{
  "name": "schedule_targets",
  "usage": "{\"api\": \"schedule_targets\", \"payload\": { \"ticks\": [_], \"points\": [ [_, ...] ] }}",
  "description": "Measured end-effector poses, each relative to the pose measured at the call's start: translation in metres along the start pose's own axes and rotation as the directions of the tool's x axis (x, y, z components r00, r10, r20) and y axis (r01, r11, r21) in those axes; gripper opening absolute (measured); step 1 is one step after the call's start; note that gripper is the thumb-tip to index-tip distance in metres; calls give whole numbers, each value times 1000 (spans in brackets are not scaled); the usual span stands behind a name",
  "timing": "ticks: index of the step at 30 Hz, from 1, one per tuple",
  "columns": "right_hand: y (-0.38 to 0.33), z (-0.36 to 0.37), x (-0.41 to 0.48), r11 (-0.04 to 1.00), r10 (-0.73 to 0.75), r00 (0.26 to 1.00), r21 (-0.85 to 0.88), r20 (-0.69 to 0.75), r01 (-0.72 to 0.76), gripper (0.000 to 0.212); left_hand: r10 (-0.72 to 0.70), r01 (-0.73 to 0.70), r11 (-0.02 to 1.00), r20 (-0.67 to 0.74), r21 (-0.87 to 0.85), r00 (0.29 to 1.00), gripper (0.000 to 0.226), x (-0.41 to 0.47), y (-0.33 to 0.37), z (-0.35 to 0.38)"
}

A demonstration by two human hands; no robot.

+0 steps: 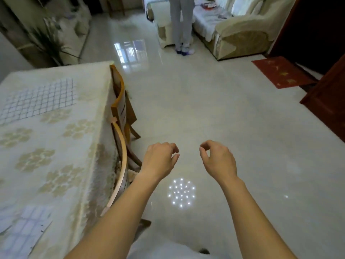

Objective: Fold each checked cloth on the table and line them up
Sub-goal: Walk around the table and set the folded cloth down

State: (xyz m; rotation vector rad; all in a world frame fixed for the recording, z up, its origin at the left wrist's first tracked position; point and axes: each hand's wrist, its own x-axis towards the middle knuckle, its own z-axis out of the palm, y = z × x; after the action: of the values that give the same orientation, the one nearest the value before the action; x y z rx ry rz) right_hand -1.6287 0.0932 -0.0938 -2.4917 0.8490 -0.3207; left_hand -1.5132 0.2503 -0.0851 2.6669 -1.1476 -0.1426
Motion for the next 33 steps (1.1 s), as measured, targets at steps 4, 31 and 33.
{"api": "schedule_targets", "payload": {
  "ticks": [4, 31, 33],
  "points": [
    [0, 21, 48, 998, -57, 989, 27, 137, 54, 20, -104, 104, 994, 7, 16, 995, 22, 24, -25, 14],
    [-108, 136, 547, 938, -330, 893, 3, 305, 346, 18, -436, 432, 899, -58, -77, 898, 20, 440, -231, -30],
    [-114, 152, 592, 927, -364, 871, 34, 332, 374, 18, -471, 467, 882, -72, -63, 879, 21, 477, -241, -34]
  ]
}}
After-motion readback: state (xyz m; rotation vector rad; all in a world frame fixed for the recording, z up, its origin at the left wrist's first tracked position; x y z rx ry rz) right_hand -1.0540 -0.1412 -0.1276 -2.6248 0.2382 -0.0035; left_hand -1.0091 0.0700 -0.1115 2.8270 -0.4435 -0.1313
